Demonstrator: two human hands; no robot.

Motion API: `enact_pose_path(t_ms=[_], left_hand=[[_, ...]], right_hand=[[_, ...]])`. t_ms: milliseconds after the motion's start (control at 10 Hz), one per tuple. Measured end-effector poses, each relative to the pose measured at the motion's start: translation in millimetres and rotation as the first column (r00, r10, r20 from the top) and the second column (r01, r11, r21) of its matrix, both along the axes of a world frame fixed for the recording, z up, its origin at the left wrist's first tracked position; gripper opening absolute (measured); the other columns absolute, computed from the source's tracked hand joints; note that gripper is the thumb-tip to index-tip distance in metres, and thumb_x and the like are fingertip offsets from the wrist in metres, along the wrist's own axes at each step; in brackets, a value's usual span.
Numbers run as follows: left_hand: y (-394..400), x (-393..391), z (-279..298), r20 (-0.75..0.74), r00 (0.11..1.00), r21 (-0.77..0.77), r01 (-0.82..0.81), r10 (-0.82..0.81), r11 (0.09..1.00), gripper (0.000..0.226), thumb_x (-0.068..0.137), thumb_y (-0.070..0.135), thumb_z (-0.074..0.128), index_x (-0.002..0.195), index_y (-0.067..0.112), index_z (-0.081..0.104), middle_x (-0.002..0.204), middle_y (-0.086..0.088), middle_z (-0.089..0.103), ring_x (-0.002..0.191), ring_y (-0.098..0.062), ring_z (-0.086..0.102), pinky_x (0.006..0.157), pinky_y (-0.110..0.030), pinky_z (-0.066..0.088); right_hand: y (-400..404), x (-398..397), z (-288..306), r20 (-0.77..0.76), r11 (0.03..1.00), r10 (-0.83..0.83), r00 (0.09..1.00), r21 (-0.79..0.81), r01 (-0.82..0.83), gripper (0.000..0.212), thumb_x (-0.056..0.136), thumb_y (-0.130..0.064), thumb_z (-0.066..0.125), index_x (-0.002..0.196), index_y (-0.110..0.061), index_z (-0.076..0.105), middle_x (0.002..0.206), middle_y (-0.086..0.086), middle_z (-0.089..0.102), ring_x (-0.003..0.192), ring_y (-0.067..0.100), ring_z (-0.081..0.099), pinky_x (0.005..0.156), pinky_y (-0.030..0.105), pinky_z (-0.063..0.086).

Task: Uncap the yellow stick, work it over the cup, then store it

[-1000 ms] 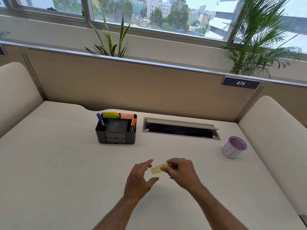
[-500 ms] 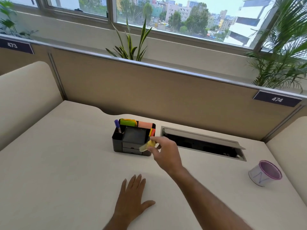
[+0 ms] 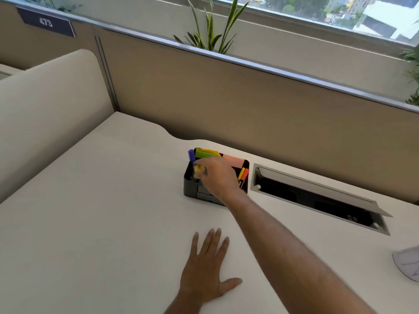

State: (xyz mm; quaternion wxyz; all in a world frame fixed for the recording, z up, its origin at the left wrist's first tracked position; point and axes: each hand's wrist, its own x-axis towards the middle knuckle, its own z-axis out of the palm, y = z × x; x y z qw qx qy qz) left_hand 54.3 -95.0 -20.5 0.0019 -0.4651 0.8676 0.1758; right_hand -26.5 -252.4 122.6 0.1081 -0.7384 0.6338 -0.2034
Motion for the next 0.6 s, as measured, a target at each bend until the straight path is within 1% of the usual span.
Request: enact_pose_path(t_ms=[100,200,400,500,600], left_hand=[[-2,0,-8,0.004,1.000,-0.025,-0.001,0.001,1.000,0.102,0.078,0.089,0.016,0.154,0.024,0.000,0.164,-0.004,-0.011,0.149,-0.026,-0.016,0.115,-0.059,-0.011],[-2,-1,-9,0.021,1.000,-0.021,-0.003,0.004,1.000,0.102,0.076,0.090,0.013,0.153,0.026,-0.008,0.163,-0.003,-0.019,0.148,-0.024,-0.023,0.115,-0.061,-0.014],[-4,-1,-12,0.053,0.999,-0.011,-0.003,0.004,1.000,0.102,0.077,0.090,0.012,0.153,0.026,-0.008,0.163,-0.004,-0.018,0.148,-0.024,-0.023,0.114,-0.064,-0.013],[-4,-2,-12,0.049,0.999,0.006,0.001,-0.001,1.000,0.102,0.077,0.090,0.012,0.154,0.026,-0.006,0.163,-0.004,-0.015,0.148,-0.025,-0.021,0.114,-0.062,-0.014],[-1,-3,-12,0.033,0.999,0.025,-0.004,0.004,1.000,0.102,0.076,0.091,0.011,0.153,0.027,-0.007,0.163,-0.003,-0.016,0.148,-0.024,-0.022,0.115,-0.061,-0.013]], right_hand=[[-9,6,-12,-0.083,0.991,0.055,0.995,0.125,-0.045,0.037,0.087,-0.022,0.074,0.123,-0.018,0.066,0.119,0.009,0.071,0.106,0.030,0.065,0.084,0.043,0.056],[-14,9,-17,-0.126,0.983,0.070,0.990,0.177,-0.047,0.037,0.087,-0.023,0.075,0.122,-0.018,0.066,0.117,0.010,0.071,0.104,0.032,0.065,0.083,0.042,0.056],[-25,13,-26,-0.155,0.970,0.074,0.985,0.239,-0.036,0.039,0.087,-0.027,0.075,0.124,-0.021,0.066,0.117,0.010,0.070,0.104,0.031,0.064,0.085,0.043,0.058],[-24,13,-25,-0.158,0.968,0.078,0.984,0.249,-0.037,0.041,0.087,-0.028,0.074,0.127,-0.022,0.064,0.118,0.010,0.070,0.105,0.031,0.065,0.083,0.042,0.056],[-20,10,-25,-0.133,0.976,0.070,0.989,0.213,-0.041,0.040,0.089,-0.029,0.073,0.127,-0.022,0.064,0.118,0.009,0.070,0.106,0.031,0.065,0.084,0.042,0.057]])
